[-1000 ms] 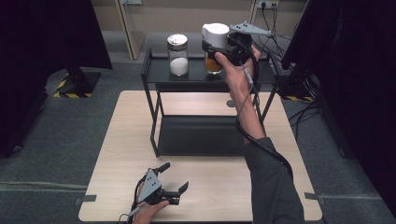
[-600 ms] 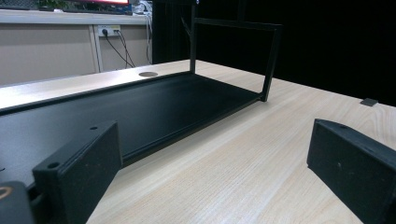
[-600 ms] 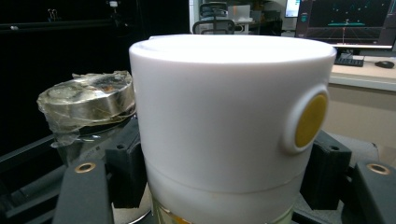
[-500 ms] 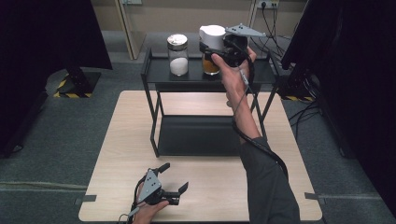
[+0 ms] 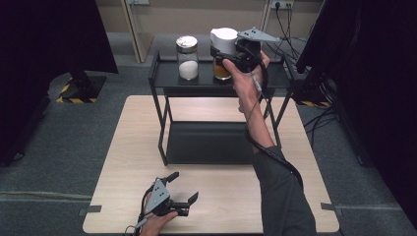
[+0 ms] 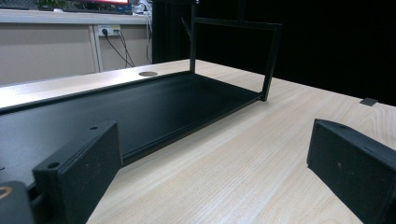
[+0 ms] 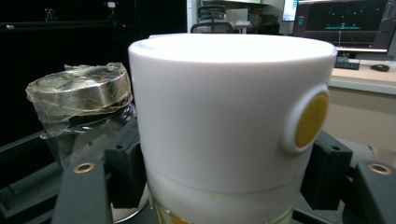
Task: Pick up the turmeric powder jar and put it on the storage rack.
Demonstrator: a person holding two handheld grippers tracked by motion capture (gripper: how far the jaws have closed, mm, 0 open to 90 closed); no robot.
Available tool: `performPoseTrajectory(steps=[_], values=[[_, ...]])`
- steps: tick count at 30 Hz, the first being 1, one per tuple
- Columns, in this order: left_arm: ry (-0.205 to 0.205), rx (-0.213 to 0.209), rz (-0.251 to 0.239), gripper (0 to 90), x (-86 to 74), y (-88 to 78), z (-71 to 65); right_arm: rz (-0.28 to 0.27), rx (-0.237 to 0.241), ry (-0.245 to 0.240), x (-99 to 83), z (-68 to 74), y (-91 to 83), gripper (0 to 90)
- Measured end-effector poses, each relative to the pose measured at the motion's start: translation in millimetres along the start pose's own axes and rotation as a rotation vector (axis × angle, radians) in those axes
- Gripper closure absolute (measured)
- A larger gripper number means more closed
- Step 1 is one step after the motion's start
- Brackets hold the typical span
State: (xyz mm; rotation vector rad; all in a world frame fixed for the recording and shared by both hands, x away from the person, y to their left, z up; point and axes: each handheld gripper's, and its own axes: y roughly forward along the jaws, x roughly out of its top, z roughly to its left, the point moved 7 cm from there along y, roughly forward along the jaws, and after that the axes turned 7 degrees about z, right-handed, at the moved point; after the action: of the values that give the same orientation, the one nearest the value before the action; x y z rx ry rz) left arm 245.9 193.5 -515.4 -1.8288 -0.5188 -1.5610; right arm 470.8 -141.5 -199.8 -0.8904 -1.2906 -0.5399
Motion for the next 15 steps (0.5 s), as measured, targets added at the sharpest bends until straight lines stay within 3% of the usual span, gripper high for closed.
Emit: performPoseTrajectory(steps=[4,7,15], values=[[0.003,0.001,0.001,2.5,0.2,-0.1,-0.1,0.015,0.012,0.04,0.6,-2.7,-1.1,11.6],[0.0,0.0,0.002,2.5,-0.1,0.2,-0.2,0.01,0.006,0.016,0.2,-3.0,-6.7,6.2],[0.001,0.002,0.002,2.5,-0.5,0.7,-1.0,0.01,0.022,0.015,-4.5,-6.1,-21.3,0.7]])
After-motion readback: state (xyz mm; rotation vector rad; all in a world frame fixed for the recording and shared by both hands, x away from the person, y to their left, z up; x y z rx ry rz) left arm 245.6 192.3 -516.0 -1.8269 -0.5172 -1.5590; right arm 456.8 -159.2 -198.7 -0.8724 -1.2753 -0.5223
